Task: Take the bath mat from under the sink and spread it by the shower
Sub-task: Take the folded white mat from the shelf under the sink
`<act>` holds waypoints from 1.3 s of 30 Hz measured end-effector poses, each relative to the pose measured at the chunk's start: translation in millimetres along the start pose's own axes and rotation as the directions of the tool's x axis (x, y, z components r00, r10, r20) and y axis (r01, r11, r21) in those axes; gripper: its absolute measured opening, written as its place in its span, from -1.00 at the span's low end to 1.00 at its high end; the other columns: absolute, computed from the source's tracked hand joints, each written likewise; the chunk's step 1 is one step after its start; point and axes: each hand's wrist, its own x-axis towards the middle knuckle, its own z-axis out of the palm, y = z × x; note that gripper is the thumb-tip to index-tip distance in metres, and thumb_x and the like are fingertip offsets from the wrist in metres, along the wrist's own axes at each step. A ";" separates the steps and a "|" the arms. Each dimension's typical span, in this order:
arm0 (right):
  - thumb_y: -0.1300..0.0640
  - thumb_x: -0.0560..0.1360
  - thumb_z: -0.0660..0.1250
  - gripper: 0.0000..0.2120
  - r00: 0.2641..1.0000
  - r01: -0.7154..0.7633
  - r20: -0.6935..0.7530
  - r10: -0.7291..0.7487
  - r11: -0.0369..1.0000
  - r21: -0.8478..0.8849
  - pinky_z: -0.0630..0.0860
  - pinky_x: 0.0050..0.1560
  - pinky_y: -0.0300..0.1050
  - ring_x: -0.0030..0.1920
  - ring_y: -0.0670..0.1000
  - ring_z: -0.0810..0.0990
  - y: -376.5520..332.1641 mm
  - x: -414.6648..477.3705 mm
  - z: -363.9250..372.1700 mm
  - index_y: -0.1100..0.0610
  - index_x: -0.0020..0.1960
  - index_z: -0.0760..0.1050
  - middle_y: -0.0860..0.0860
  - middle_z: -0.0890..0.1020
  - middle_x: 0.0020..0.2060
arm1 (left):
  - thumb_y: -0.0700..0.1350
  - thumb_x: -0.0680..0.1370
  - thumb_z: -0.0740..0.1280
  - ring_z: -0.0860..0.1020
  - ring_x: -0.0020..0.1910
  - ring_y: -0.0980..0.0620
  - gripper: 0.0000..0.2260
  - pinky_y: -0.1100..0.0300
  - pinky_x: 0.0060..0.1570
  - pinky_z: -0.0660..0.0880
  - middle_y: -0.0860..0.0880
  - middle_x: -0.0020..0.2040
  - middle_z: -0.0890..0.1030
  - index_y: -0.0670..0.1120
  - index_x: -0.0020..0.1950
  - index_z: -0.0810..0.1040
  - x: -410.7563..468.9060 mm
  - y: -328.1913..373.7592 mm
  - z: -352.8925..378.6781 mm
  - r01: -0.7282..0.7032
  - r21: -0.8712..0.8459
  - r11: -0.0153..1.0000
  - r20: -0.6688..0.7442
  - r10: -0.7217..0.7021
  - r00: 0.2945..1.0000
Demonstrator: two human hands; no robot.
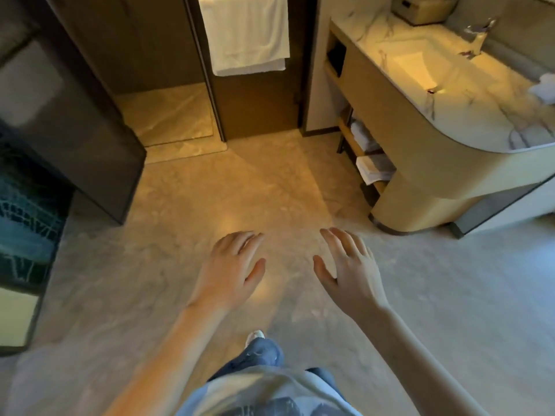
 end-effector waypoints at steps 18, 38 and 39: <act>-0.18 0.55 0.08 -0.47 0.984 0.122 0.136 -0.111 0.990 -0.076 0.36 0.35 0.16 0.37 0.19 0.42 -108.4 201.9 96.1 0.09 0.39 0.43 0.08 0.52 0.33 | 0.07 0.57 0.14 0.49 0.32 -0.17 -0.54 -0.09 0.25 0.48 -0.13 0.33 0.54 -0.11 0.38 0.49 91.6 -189.9 -32.3 0.103 -0.043 0.994 0.006 -0.103 0.995; -0.15 0.58 0.14 -0.47 0.984 0.159 0.086 -0.154 0.985 -0.066 0.32 0.40 0.09 0.40 0.10 0.39 -45.8 647.0 128.5 0.08 0.47 0.35 0.07 0.48 0.37 | 0.05 0.59 0.15 0.44 0.31 -0.05 -0.57 0.00 0.23 0.42 -0.06 0.32 0.50 -0.09 0.40 0.44 494.8 -346.9 -67.8 0.155 -0.066 0.986 -0.111 -0.162 0.981; -0.15 0.59 0.14 -0.47 0.985 0.155 0.090 -0.149 0.986 -0.064 0.32 0.41 0.09 0.40 0.10 0.39 -45.1 661.6 133.3 0.08 0.47 0.35 0.07 0.48 0.37 | 0.06 0.59 0.16 0.43 0.32 -0.04 -0.57 0.00 0.25 0.41 -0.05 0.33 0.49 -0.08 0.41 0.43 508.9 -356.5 -65.5 0.157 -0.066 0.985 -0.103 -0.164 0.981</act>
